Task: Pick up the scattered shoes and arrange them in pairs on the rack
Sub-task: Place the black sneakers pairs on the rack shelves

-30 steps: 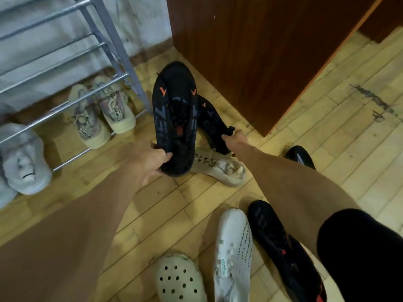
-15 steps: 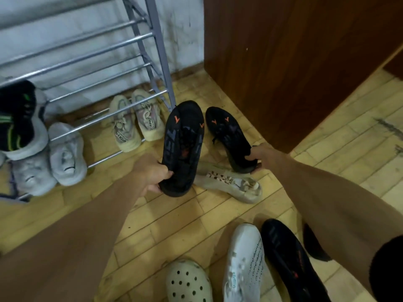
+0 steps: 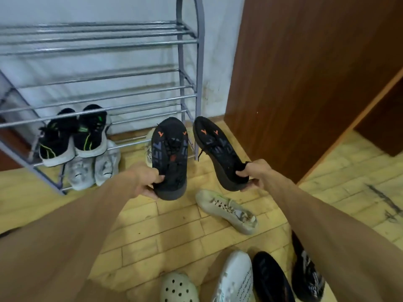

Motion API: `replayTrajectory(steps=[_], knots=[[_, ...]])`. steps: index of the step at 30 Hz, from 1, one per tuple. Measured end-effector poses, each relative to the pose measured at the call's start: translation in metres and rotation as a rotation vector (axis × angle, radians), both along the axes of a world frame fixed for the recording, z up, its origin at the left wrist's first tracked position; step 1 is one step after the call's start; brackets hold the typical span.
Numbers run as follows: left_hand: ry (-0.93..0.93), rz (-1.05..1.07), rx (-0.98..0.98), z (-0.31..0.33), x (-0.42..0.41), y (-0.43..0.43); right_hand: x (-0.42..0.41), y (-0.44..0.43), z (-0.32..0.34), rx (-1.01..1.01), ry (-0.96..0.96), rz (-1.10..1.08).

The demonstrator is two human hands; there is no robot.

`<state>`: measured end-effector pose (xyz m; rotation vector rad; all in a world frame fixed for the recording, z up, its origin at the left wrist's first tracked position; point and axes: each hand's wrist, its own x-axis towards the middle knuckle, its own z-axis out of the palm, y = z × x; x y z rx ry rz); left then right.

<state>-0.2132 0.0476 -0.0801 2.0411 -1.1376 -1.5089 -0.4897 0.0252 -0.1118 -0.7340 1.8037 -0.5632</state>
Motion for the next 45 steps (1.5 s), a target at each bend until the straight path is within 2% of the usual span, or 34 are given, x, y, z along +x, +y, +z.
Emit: replayTrajectory(steps=[6, 16, 25, 32, 36, 40, 43, 45], knots=[[-0.004, 0.123, -0.043, 0.001, 0.023, -0.025, 0.046, -0.032, 0.009, -0.065, -0.109, 0.097], [0.034, 0.275, -0.142, -0.023, 0.05, -0.121, 0.122, -0.135, -0.022, -0.195, -0.186, -0.017], [-0.029, 0.265, -0.21, -0.055, 0.064, -0.192, 0.155, -0.205, -0.046, -0.239, -0.15, -0.097], [-0.097, 0.14, -0.113, -0.074, 0.065, -0.212, 0.157, -0.222, -0.067, -0.203, -0.124, -0.094], [-0.126, 0.125, -0.104, -0.078, 0.064, -0.21, 0.151, -0.228, -0.082, -0.226, -0.057, -0.021], [-0.018, 0.154, -0.08, -0.072, 0.059, -0.2, 0.15, -0.214, -0.07, -0.218, -0.034, 0.057], [0.015, 0.158, -0.111, -0.069, 0.051, -0.185, 0.146, -0.195, -0.065, -0.219, 0.004, 0.156], [-0.054, 0.162, -0.172, -0.063, 0.042, -0.173, 0.141, -0.177, -0.057, -0.23, 0.039, 0.19]])
